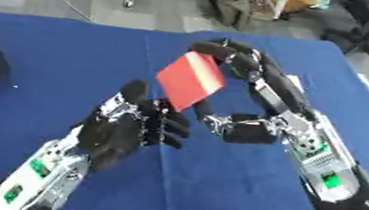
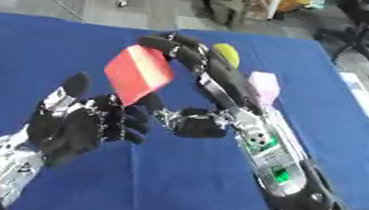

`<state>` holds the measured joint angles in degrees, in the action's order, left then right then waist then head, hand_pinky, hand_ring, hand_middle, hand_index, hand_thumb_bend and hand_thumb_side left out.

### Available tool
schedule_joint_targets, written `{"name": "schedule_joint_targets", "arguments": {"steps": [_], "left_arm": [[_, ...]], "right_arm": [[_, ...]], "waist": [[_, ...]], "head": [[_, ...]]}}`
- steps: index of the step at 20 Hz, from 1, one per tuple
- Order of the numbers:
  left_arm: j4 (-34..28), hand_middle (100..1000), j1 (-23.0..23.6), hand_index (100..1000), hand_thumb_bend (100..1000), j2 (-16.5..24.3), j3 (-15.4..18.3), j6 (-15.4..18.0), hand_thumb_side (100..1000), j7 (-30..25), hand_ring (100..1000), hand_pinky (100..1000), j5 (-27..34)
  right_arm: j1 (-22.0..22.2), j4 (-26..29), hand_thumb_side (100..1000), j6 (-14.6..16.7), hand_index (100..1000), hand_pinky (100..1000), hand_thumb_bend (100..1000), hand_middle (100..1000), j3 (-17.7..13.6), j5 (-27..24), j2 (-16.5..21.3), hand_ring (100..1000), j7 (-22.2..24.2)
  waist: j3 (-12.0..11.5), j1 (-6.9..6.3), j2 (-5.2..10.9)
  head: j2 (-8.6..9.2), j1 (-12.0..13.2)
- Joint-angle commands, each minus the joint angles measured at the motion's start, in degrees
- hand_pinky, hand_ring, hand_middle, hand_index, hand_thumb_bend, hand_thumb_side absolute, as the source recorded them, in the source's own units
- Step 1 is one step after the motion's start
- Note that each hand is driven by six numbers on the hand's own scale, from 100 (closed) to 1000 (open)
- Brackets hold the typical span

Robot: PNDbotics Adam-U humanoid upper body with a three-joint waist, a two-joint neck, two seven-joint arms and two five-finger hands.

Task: Pick up the objects with one hand, pass them to the other hand, and then place them into the box on the other side of the table.

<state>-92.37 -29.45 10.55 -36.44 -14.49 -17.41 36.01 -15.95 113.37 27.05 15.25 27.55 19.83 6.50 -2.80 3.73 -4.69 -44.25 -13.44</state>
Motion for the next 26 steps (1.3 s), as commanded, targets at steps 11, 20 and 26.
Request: {"name": "schedule_joint_targets", "arguments": {"steps": [11,20,26], "left_arm": [[-1.4,701,-1.1,871,513,-0.8,-0.3,0.9,823,0.5,775,789,-1.8],[-1.8,693,-0.9,865,454,-1.2,0.0,2.4,798,2.2,777,786,-1.7],[-1.9,683,-0.7,855,431,-1.2,0.1,2.9,801,4.9,770,782,-1.5]], "right_arm": [[-1.8,1.2,100,-1.1,899,646,100,364,1.2,-3.4,-1.2,570,2.9],[-1.3,1.2,100,-2.6,897,646,100,357,1.7,-5.4,-1.6,566,4.1],[-1.0,1.2,100,-3.3,888,660,100,350,1.9,-6.3,-1.8,568,4.4]], "waist": [[-0.2,0.03,0.90],[-0.2,0.12,0.97],[-0.1,0.13,0.87]], "head": [[0.13,0.0],[0.13,-0.3],[0.13,-0.3]]}}
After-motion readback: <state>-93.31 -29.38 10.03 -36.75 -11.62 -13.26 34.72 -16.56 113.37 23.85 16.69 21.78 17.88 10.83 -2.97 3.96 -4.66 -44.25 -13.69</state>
